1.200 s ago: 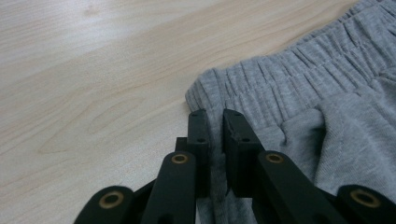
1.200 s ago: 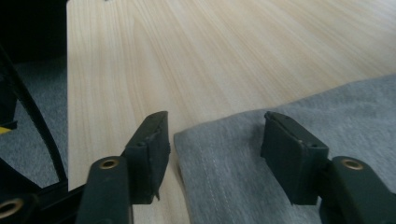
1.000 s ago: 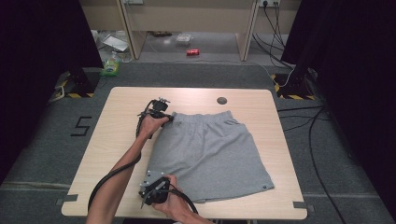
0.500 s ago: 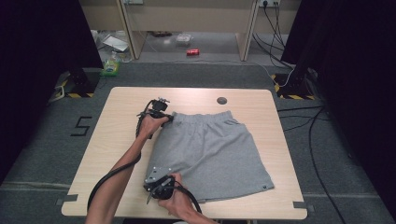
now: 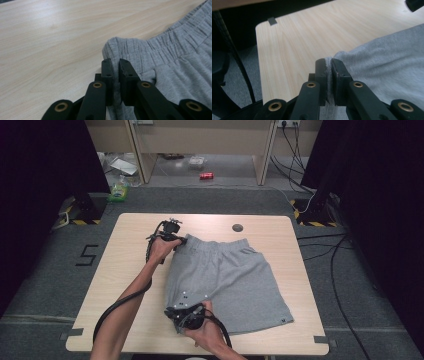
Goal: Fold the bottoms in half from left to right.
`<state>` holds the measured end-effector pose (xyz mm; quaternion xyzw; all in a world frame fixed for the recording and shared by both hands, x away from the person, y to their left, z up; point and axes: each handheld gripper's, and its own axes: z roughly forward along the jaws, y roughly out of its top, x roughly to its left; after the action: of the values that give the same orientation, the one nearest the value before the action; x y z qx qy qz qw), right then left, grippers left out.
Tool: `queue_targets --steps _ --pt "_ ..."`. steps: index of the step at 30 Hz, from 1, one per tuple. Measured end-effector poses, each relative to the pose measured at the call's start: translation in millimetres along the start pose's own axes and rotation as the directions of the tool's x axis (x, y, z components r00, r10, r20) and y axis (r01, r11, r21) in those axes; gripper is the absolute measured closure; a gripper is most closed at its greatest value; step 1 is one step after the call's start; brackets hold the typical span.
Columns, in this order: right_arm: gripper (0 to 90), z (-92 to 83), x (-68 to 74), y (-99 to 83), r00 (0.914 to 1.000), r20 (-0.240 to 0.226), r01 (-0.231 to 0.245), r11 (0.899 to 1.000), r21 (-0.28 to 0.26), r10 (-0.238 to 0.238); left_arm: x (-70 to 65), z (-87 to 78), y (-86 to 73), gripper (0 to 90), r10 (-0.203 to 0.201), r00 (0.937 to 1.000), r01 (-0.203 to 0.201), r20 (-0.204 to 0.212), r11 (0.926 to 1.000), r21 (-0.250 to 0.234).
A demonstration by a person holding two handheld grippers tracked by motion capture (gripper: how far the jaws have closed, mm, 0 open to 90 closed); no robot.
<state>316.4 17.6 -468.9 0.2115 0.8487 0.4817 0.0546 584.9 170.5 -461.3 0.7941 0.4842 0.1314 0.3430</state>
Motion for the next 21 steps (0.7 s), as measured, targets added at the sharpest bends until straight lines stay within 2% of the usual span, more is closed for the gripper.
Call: queue_targets --steps 4,10,18,19,20,21 --pt "84.3 -16.4 -6.2 0.3 0.9998 0.012 -0.012 0.999 -0.034 0.012 -1.9 -5.0 6.1 82.7 -0.008 1.0 0.008 0.0 0.9999 -0.006" --pt "84.4 -37.2 -14.7 -3.4 0.9983 0.017 -0.054 0.996 -0.075 0.055 -7.2 -10.8 13.6 82.7 -0.002 1.0 0.001 -0.007 1.0 -0.009" --pt "84.4 -69.0 -24.8 -8.9 0.9959 0.053 -0.066 0.99 -0.127 0.074 -16.4 -14.4 24.4 82.7 0.004 0.9999 -0.004 -0.015 0.9998 -0.017" --pt "84.4 -69.0 -24.8 -8.9 0.9959 0.053 -0.066 0.99 -0.127 0.074 -17.9 -14.7 25.8 82.7 0.005 0.9999 -0.006 -0.016 0.9998 -0.017" --pt "84.4 -77.3 -27.8 -12.0 0.9942 0.063 -0.078 0.987 -0.141 0.087 -20.9 -15.0 28.6 82.7 0.009 0.9998 -0.009 -0.016 0.9998 -0.016" --pt "84.4 -77.3 -27.8 -12.0 0.9942 0.063 -0.078 0.987 -0.141 0.087 -20.9 -15.0 28.6 82.8 0.009 0.9998 -0.009 -0.016 0.9998 -0.016"
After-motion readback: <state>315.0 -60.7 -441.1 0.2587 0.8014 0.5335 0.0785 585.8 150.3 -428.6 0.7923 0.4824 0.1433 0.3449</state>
